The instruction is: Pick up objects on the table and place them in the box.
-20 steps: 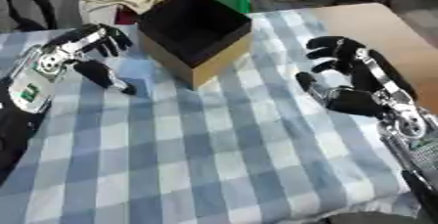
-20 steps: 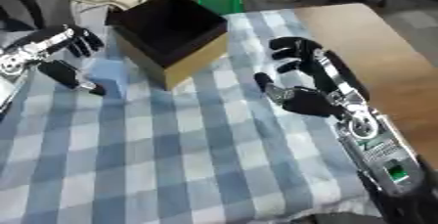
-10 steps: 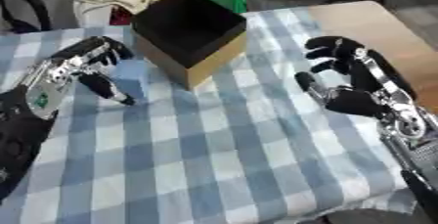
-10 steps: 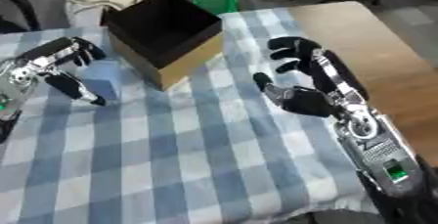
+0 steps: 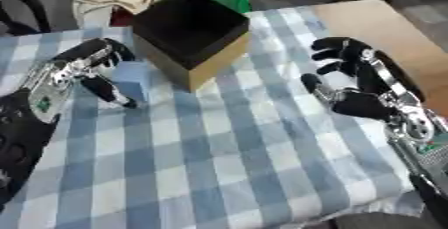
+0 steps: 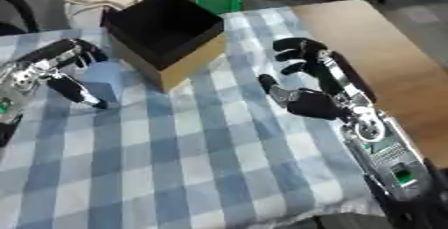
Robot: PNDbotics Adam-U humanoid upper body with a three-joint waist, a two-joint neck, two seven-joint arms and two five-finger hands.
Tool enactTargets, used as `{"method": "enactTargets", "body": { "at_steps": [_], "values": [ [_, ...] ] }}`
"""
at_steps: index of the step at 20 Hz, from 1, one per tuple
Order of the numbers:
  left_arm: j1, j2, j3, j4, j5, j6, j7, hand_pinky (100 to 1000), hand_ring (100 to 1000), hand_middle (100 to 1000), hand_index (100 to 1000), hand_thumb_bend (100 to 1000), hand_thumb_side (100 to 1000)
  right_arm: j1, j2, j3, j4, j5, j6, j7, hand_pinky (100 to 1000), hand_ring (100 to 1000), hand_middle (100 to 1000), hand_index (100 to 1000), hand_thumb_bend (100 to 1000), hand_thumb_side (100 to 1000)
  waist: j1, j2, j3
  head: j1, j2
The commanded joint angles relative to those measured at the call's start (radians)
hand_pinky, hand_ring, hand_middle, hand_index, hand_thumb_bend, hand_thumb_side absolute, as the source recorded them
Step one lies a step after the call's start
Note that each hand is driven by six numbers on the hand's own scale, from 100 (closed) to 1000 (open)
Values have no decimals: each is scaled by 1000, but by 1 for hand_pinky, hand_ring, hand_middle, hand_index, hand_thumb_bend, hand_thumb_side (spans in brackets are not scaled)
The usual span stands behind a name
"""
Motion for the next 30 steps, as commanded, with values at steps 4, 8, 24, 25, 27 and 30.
{"method": "enactTargets", "body": {
  "at_steps": [4, 8, 24, 25, 27, 30],
  "values": [
    [-27, 14, 9, -7, -42, -4, 29, 685, 651, 638, 749, 825, 128, -15, -15, -5, -12, -7, -2, 5, 677, 783, 761, 806, 345, 234, 2, -12, -5, -3, 1],
    [-24, 17, 12, -6, -80, 0, 44, 681, 635, 619, 734, 810, 100, -16, -15, -4, -11, -7, -3, 7, 677, 783, 761, 806, 345, 235, 3, -11, -8, -4, 2],
    [-10, 16, 43, 13, -127, 10, 164, 492, 391, 351, 450, 771, 100, -13, -13, -5, -9, -6, -3, 7, 677, 785, 761, 806, 341, 238, 3, -9, -16, -9, 7],
    [-9, 17, 47, 12, -109, 16, 189, 474, 370, 324, 423, 771, 100, -13, -12, -5, -9, -5, -3, 7, 677, 785, 761, 806, 341, 238, 3, -9, -16, -9, 7],
    [-9, 20, 50, 5, -68, 25, 238, 447, 342, 282, 381, 772, 100, -13, -12, -6, -9, -6, -4, 6, 677, 785, 761, 806, 340, 239, 3, -9, -14, -11, 6],
    [-8, 31, 45, -15, -15, 32, 272, 440, 334, 272, 371, 772, 100, -12, -12, -7, -9, -5, -4, 6, 677, 785, 761, 806, 340, 239, 3, -10, -12, -13, 5]
  ]
}}
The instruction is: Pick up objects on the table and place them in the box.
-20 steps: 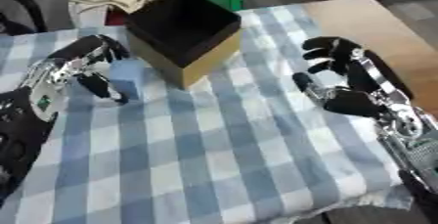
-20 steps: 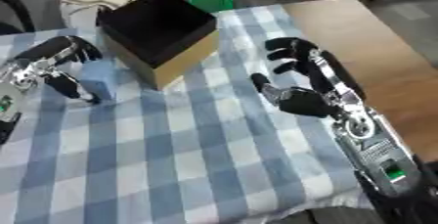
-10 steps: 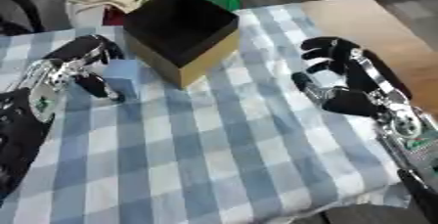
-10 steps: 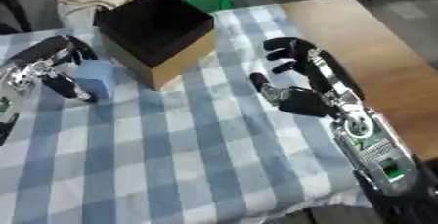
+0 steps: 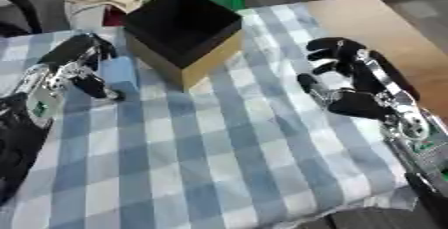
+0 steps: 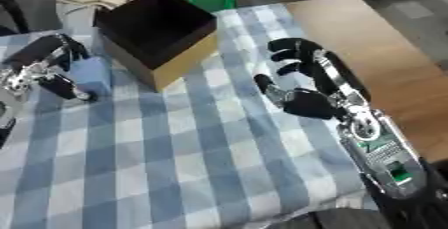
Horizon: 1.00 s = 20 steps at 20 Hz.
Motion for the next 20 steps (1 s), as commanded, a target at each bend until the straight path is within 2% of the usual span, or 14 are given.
{"method": "enactTargets", "body": {
  "at_steps": [1, 6, 10, 13, 15, 20],
  "values": [
    [-20, 37, 5, -43, 57, 8, 32, 439, 333, 270, 370, 771, 100, -11, -14, -8, -10, -5, -2, 0, 677, 785, 761, 806, 340, 238, -2, -15, 1, -4, 3],
    [-34, 79, -6, -137, 152, 29, 38, 433, 334, 272, 371, 764, 100, -9, -15, -8, -11, -6, -3, 0, 677, 785, 761, 806, 340, 237, -2, -18, 2, -6, -1],
    [-64, 84, 0, -176, 208, 75, 91, 426, 342, 277, 373, 752, 100, -13, -13, 0, -12, -8, -2, 7, 677, 786, 761, 806, 340, 237, -3, -21, -8, -3, -6],
    [-87, 59, 15, -151, 246, 104, 175, 432, 372, 311, 401, 734, 100, -25, -9, 9, -15, -11, -2, 16, 677, 786, 761, 806, 339, 237, -2, -18, -30, 7, -13],
    [-99, 37, 18, -121, 264, 106, 237, 435, 384, 325, 413, 758, 100, -36, -4, 17, -16, -12, -2, 24, 677, 786, 761, 806, 339, 238, -1, -13, -50, 17, -19],
    [-132, -18, 31, -36, 237, 107, 378, 451, 426, 364, 445, 769, 100, -70, 16, 37, -22, -18, -2, 45, 677, 786, 760, 806, 337, 240, 0, 9, -105, 38, -46]
  ]
}}
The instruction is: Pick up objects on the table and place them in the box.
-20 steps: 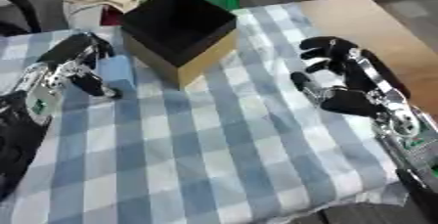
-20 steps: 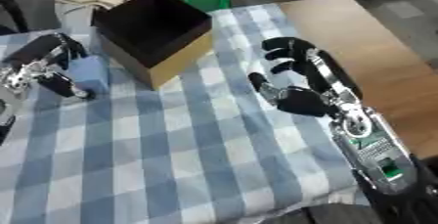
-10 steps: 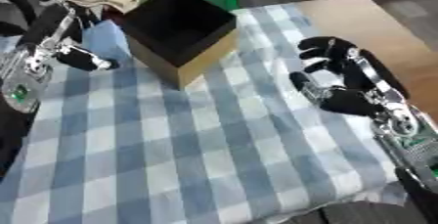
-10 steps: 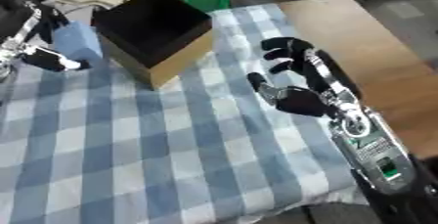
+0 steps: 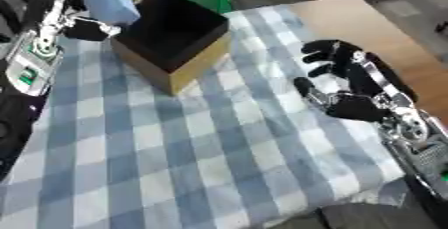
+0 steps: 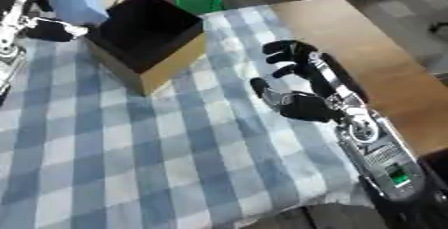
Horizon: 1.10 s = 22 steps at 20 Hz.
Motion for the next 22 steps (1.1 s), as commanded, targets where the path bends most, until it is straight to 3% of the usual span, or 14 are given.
{"method": "enactTargets", "body": {
  "at_steps": [1, 4, 6, 7, 8, 11, 14, 15, 16, 18, 20, 22],
  "values": [
    [-42, -22, 21, 42, -25, 5, 95, 458, 441, 374, 453, 790, 100, -28, 1, 6, -22, -10, -1, 15, 677, 786, 760, 806, 336, 241, -1, -8, -15, 13, -24],
    [-55, -49, 26, 84, -56, 13, 168, 505, 504, 436, 505, 875, 100, -43, 9, 17, -24, -12, 0, 26, 677, 786, 760, 806, 334, 244, 3, 4, -44, 21, -34],
    [-58, -60, 19, 103, -94, 24, 175, 600, 627, 591, 663, 994, 102, -49, 12, 21, -23, -13, 0, 31, 677, 786, 760, 806, 333, 246, 5, 10, -56, 23, -37],
    [-58, -63, 12, 108, -120, 32, 159, 656, 711, 695, 754, 1000, 114, -50, 13, 22, -23, -13, 0, 33, 677, 786, 759, 806, 333, 246, 6, 12, -57, 23, -37],
    [-58, -65, 9, 108, -146, 41, 136, 676, 741, 738, 785, 1000, 104, -50, 13, 22, -22, -13, 0, 33, 677, 786, 759, 806, 333, 246, 7, 13, -57, 23, -37],
    [-55, -66, 14, 87, -190, 62, 102, 763, 863, 897, 910, 1000, 242, -48, 13, 22, -20, -12, 0, 33, 677, 786, 759, 806, 330, 247, 10, 13, -50, 21, -37],
    [-51, -60, 19, 48, -175, 59, 111, 766, 880, 924, 927, 1000, 274, -45, 12, 21, -17, -11, 0, 33, 677, 786, 759, 806, 330, 246, 10, 8, -36, 19, -34],
    [-48, -55, 20, 29, -153, 51, 121, 748, 867, 913, 912, 1000, 378, -43, 11, 21, -16, -10, 0, 33, 677, 786, 759, 806, 336, 251, 10, 5, -30, 18, -33],
    [-43, -48, 17, 1, -120, 38, 132, 740, 858, 897, 900, 1000, 266, -40, 9, 20, -15, -10, 0, 32, 677, 786, 759, 806, 331, 245, 10, 1, -20, 17, -31],
    [-25, -20, -5, -69, -33, 8, 126, 703, 806, 835, 857, 1000, 210, -32, 5, 14, -14, -9, -1, 27, 677, 786, 759, 806, 331, 243, 9, -8, 2, 14, -25],
    [9, 23, -36, -170, 72, -9, 72, 670, 751, 767, 808, 1000, 131, -23, 1, 7, -13, -7, -2, 20, 677, 786, 759, 807, 333, 239, 7, -15, 30, 14, -17],
    [59, 72, -60, -305, 211, -19, -1, 659, 737, 745, 784, 1000, 108, -11, -5, -4, -13, -6, -3, 11, 676, 786, 759, 808, 347, 227, 4, -22, 60, 11, -12]
  ]
}}
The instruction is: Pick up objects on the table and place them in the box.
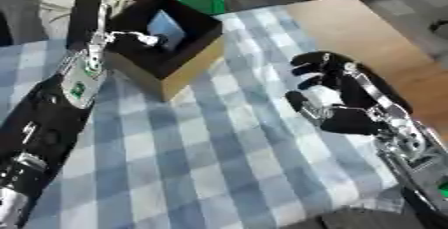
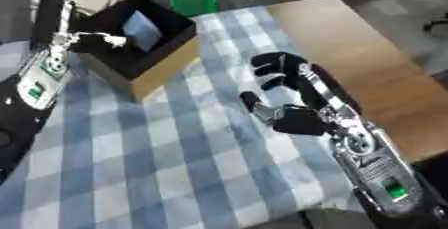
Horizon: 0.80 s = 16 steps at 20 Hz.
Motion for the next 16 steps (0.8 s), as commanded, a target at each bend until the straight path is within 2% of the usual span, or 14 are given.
{"method": "enactTargets", "body": {
  "at_steps": [1, 4, 8, 12, 16],
  "values": [
    [41, 104, -33, -217, 196, -11, -99, 658, 737, 744, 782, 1000, 135, 3, -26, -25, -14, 2, -3, -17, 676, 786, 759, 808, 347, 225, -8, -24, 23, -5, 9],
    [144, 178, -36, -437, 354, 9, -176, 655, 734, 742, 784, 1000, 175, 18, -29, -46, -24, 2, -6, -37, 676, 786, 757, 810, 347, 217, -11, -27, 70, -3, 10],
    [307, 229, -6, -669, 475, 42, -219, 645, 724, 732, 762, 1000, 228, 28, -24, -63, -39, -3, -6, -58, 675, 785, 757, 811, 348, 212, -19, -24, 101, 5, 14],
    [466, 189, 36, -781, 533, 69, -220, 634, 714, 720, 750, 986, 270, 38, -20, -73, -51, -8, -4, -70, 674, 785, 756, 812, 346, 210, -30, -20, 125, 13, 17],
    [589, 118, 48, -801, 537, 72, -220, 619, 693, 701, 749, 949, 316, 53, -14, -89, -57, -9, -4, -90, 672, 783, 752, 812, 344, 207, -34, -17, 137, 24, 34]
  ]
}}
